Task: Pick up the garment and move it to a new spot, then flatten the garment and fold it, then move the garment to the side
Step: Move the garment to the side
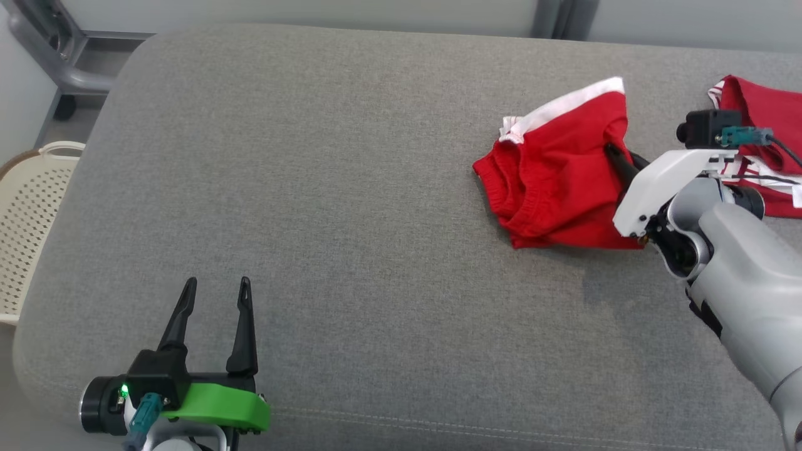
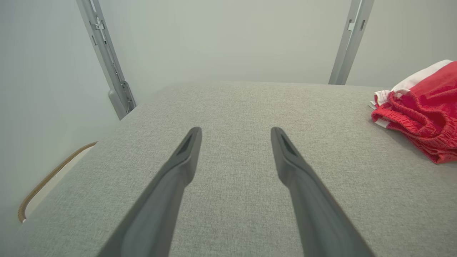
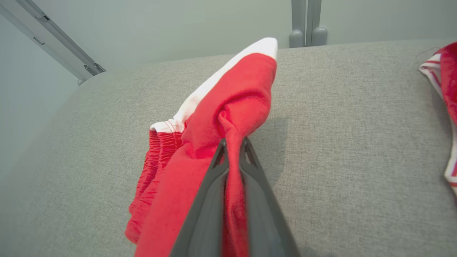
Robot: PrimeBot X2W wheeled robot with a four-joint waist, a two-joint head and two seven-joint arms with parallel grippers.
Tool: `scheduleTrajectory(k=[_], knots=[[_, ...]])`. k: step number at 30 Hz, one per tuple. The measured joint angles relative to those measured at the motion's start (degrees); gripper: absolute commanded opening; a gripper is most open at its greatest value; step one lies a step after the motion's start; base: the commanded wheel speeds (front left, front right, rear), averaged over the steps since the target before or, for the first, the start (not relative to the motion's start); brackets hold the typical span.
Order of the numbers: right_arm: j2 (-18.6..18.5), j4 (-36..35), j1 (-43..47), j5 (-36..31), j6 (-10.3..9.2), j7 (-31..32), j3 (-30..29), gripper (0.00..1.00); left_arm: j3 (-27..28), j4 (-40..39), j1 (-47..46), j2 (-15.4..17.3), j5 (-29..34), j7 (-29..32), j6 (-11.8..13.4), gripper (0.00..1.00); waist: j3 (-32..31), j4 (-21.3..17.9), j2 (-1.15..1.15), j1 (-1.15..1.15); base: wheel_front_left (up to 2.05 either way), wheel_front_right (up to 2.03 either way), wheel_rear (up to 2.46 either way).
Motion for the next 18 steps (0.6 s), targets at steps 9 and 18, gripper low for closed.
scheduleTrajectory(k=[9, 18], knots=[[-5.3, -1.7, -7.8, -2.9, 0.00, 1.1, 1.8, 0.00, 2.4, -1.9, -1.6, 1.6, 1.0, 0.0, -0.8, 1.00, 4.5, -4.3, 0.00, 0.00, 0.00, 0.00, 0.00], [-9.9, -1.5, -13.0, -3.3, 0.00, 1.2, 1.6, 0.00, 4.5, -4.3, -2.8, 3.5, 1.6, 0.0, -0.9, 1.00, 9.5, -7.9, 0.00, 0.00, 0.00, 0.00, 0.00]])
